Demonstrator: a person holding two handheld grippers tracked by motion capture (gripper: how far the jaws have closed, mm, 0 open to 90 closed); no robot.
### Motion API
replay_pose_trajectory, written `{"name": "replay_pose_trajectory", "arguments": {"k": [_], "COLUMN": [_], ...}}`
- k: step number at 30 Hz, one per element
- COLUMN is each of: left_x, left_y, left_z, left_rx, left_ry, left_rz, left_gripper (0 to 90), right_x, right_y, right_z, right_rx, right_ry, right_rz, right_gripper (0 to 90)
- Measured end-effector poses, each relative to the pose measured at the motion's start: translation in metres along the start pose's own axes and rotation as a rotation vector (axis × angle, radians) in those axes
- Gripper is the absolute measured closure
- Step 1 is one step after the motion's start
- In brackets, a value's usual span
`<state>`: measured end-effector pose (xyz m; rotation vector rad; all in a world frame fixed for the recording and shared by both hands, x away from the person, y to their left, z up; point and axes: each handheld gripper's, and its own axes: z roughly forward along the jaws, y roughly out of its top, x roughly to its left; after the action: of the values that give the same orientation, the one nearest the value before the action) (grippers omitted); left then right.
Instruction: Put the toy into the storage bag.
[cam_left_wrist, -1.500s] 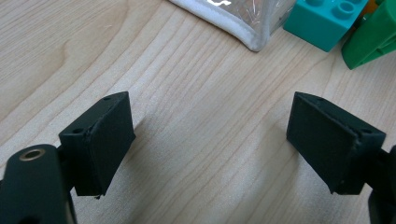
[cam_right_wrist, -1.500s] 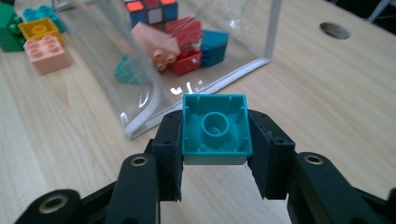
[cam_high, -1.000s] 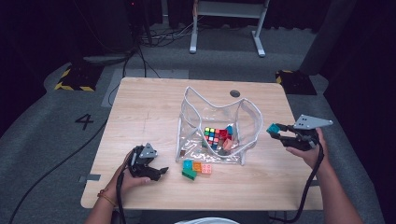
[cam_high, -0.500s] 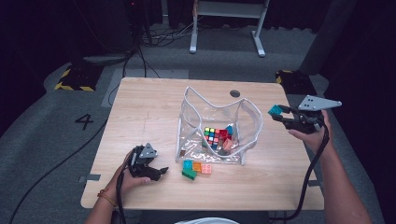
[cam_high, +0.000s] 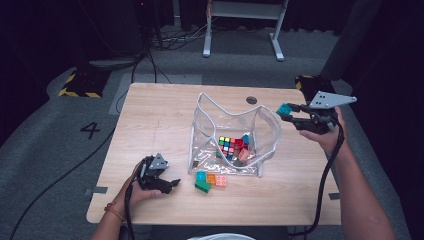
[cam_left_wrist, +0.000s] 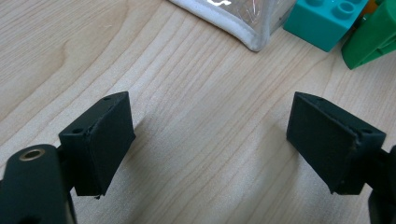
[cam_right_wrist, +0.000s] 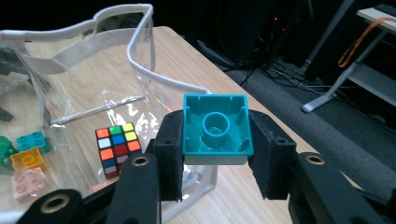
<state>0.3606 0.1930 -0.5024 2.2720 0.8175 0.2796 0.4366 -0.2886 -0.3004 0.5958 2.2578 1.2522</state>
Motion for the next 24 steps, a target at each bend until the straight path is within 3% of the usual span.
{"name": "replay_pose_trajectory", "arguments": {"k": [9,14,21,24], "left_x": [0.0,0.0,0.0,0.0], "left_y": [0.0,0.0,0.0,0.0], "left_z": [0.0,0.0,0.0,0.0], "left_rx": [0.0,0.001,0.0,0.001], "left_ry": [-0.001,-0.001,0.0,-0.001], "left_rz": [0.0,0.001,0.0,0.001], "left_gripper": [15.0,15.0,15.0,15.0], "right_x": [0.017,0.033,0.044,0.05], "right_y": [0.016,0.026,0.033,0.036], "right_z": [0.018,0.037,0.055,0.068], "right_rx": [0.005,0.038,0.071,0.116], "right_ry": [0.067,0.118,0.165,0.188], "right_rz": [-0.066,-0.113,-0.147,-0.173], "right_gripper": [59.4,59.4,59.4,59.3]}}
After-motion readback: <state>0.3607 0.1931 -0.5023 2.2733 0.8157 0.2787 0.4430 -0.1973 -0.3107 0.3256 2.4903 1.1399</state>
